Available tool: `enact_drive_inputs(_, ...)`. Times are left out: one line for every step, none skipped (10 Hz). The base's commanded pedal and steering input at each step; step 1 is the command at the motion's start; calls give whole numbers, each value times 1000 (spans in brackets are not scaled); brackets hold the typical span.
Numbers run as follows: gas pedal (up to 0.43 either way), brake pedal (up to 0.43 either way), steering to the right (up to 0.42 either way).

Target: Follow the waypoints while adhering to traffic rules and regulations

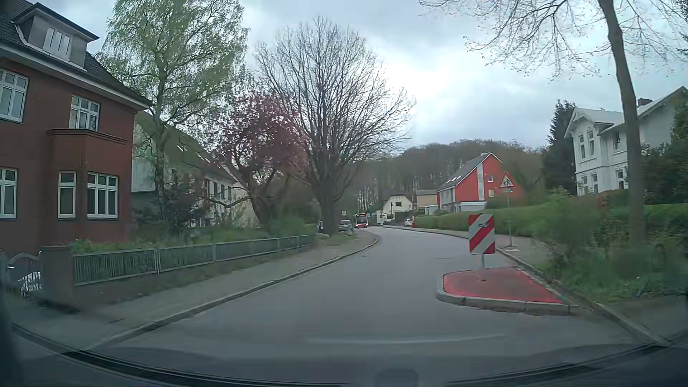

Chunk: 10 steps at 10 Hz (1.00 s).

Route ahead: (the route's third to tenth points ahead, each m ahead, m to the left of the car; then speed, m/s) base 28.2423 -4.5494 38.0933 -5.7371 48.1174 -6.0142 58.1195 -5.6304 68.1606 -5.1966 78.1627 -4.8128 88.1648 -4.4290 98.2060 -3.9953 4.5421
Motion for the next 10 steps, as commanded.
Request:
enact_drive_inputs(209,0,-192)
enact_drive_inputs(209,0,-171)
enact_drive_inputs(209,0,-141)
enact_drive_inputs(209,0,-106)
enact_drive_inputs(209,0,-72)
enact_drive_inputs(209,0,-41)
enact_drive_inputs(209,0,-2)
enact_drive_inputs(209,0,29)
enact_drive_inputs(209,0,60)
enact_drive_inputs(209,0,88)
